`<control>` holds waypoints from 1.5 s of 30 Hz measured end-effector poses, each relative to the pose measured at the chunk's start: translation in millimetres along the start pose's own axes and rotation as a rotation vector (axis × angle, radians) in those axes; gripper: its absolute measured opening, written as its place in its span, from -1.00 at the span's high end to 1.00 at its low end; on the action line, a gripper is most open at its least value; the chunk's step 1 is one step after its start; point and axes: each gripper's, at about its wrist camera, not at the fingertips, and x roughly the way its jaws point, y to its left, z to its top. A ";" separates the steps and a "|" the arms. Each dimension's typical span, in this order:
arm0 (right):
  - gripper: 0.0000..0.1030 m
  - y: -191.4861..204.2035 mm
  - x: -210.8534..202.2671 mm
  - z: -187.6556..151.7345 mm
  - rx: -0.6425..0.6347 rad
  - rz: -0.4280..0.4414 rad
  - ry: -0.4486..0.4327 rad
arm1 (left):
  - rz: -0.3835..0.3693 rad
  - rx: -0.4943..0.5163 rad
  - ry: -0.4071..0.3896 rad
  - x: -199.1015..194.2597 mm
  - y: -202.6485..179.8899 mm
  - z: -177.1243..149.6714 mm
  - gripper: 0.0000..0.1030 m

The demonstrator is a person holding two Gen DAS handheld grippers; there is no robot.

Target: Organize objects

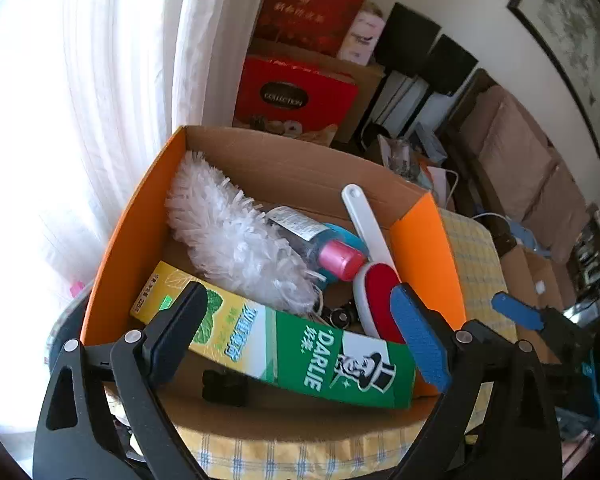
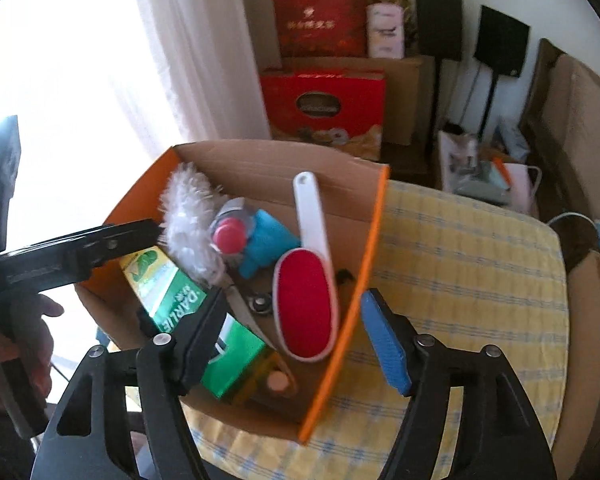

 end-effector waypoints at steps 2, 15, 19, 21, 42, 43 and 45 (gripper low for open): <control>-0.54 -4.6 -7.4 -5.1 0.006 -0.023 -0.015 | 0.015 0.029 -0.020 -6.7 -8.1 -5.2 -0.84; -0.98 -20.0 -48.2 -40.8 0.046 -0.094 -0.083 | 0.005 0.087 -0.022 -27.7 -30.5 -49.1 -0.99; -0.98 -27.2 -57.3 -52.0 0.075 -0.107 -0.094 | 0.029 0.091 -0.043 -36.8 -36.2 -63.7 -0.99; -0.99 -30.3 -61.8 -57.8 0.084 -0.118 -0.098 | 0.033 0.100 -0.055 -42.6 -39.3 -70.9 -0.99; -0.99 -48.1 -110.6 -128.1 0.172 -0.192 -0.141 | 0.074 0.148 -0.076 -69.3 -75.0 -128.1 -0.99; -0.99 -48.5 -112.4 -131.1 0.175 -0.193 -0.141 | 0.070 0.155 -0.079 -71.1 -77.5 -130.1 -0.99; -0.99 -49.6 -116.9 -136.5 0.181 -0.201 -0.144 | 0.072 0.171 -0.086 -75.2 -84.1 -134.4 -0.99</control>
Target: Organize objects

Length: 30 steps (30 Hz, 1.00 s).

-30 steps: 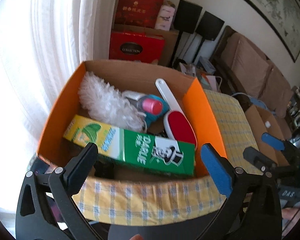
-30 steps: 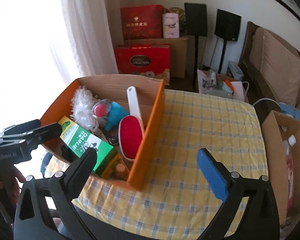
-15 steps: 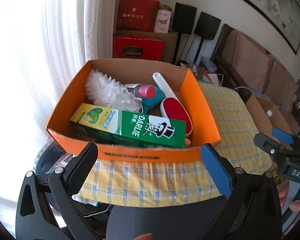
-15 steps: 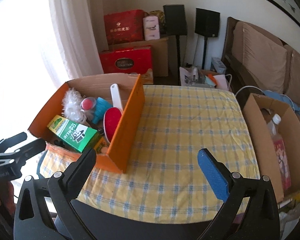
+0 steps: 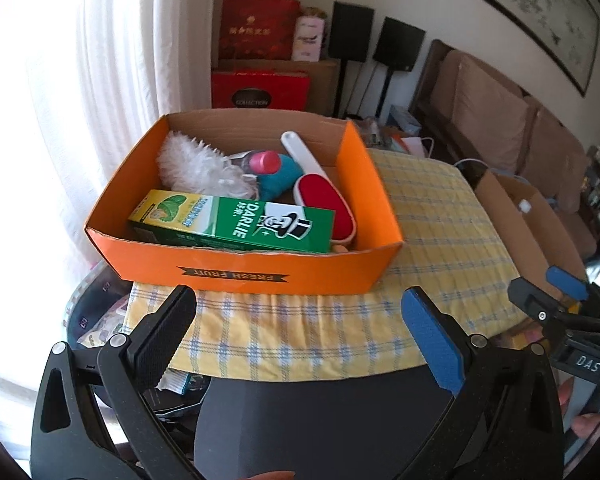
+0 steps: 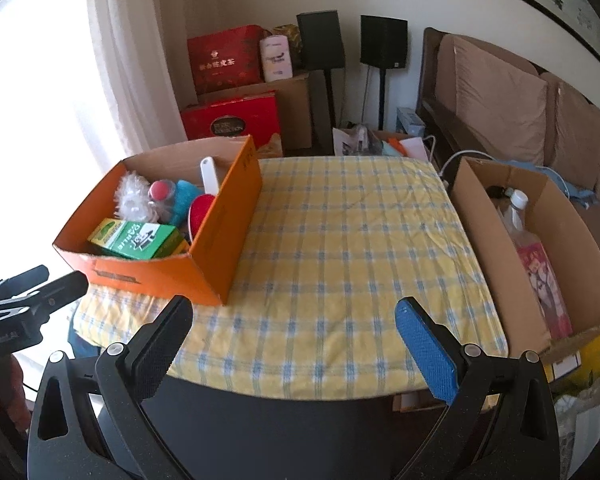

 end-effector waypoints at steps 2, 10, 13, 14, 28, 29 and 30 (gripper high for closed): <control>-0.99 -2.0 -3.1 -2.6 0.005 -0.004 -0.001 | -0.001 0.009 -0.006 -4.9 -5.8 -3.0 -0.99; -1.00 -3.9 -10.1 -14.4 0.017 -0.021 0.007 | -0.010 0.013 -0.017 -13.7 -16.0 -10.4 -0.99; -0.99 -4.5 -11.9 -15.7 0.016 -0.032 0.006 | -0.011 0.014 -0.021 -15.2 -17.4 -11.8 -0.99; -0.99 -4.8 -13.3 -15.9 0.016 -0.034 0.003 | -0.012 0.015 -0.021 -15.5 -17.9 -12.4 -0.99; -0.99 -8.1 -18.8 -13.3 0.022 -0.048 -0.007 | 0.001 0.021 -0.027 -13.2 -19.1 -15.4 -0.99; -0.99 -8.2 -18.8 -13.3 0.022 -0.048 -0.007 | 0.002 0.021 -0.028 -13.2 -19.1 -15.3 -0.99; -0.99 -8.3 -19.1 -13.3 0.023 -0.050 -0.008 | 0.007 0.023 -0.031 -13.2 -19.3 -15.4 -0.99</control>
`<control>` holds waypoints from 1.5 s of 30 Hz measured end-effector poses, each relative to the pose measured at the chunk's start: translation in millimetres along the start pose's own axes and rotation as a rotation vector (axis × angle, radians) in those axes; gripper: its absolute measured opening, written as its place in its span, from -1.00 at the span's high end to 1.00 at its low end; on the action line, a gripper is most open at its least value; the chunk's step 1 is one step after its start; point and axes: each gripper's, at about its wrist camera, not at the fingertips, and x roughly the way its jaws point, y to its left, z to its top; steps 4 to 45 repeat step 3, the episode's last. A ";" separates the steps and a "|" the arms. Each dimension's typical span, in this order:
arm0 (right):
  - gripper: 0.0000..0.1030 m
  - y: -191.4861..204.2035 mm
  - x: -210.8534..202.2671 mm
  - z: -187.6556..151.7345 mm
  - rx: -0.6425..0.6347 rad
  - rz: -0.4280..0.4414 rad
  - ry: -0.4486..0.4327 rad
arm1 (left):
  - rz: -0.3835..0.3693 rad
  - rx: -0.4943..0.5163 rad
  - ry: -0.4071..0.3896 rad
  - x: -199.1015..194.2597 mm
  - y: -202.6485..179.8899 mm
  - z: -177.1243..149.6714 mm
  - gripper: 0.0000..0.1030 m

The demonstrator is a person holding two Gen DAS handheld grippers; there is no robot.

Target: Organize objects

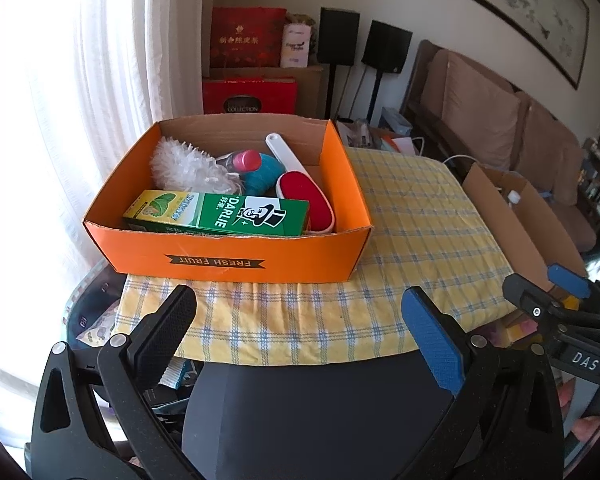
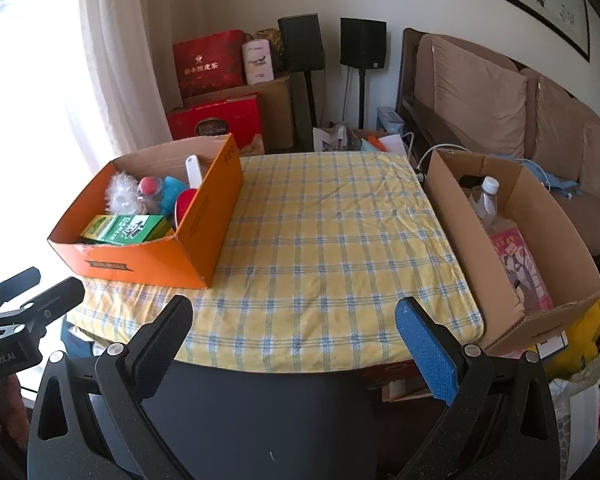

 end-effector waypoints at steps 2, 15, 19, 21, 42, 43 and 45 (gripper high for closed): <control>-0.99 0.3 -0.3 -0.2 -0.003 -0.002 -0.001 | 0.010 0.002 -0.001 0.2 -0.2 -0.3 -0.99; -0.99 0.3 -0.5 0.0 -0.004 -0.004 -0.002 | 0.007 0.001 0.001 0.2 -0.3 -0.1 -0.99; -0.99 0.3 -0.5 0.0 -0.004 -0.004 -0.002 | 0.007 0.001 0.001 0.2 -0.3 -0.1 -0.99; -0.99 0.3 -0.5 0.0 -0.004 -0.004 -0.002 | 0.007 0.001 0.001 0.2 -0.3 -0.1 -0.99; -0.99 0.3 -0.5 0.0 -0.004 -0.004 -0.002 | 0.007 0.001 0.001 0.2 -0.3 -0.1 -0.99; -0.99 0.3 -0.5 0.0 -0.004 -0.004 -0.002 | 0.007 0.001 0.001 0.2 -0.3 -0.1 -0.99; -0.99 0.3 -0.5 0.0 -0.004 -0.004 -0.002 | 0.007 0.001 0.001 0.2 -0.3 -0.1 -0.99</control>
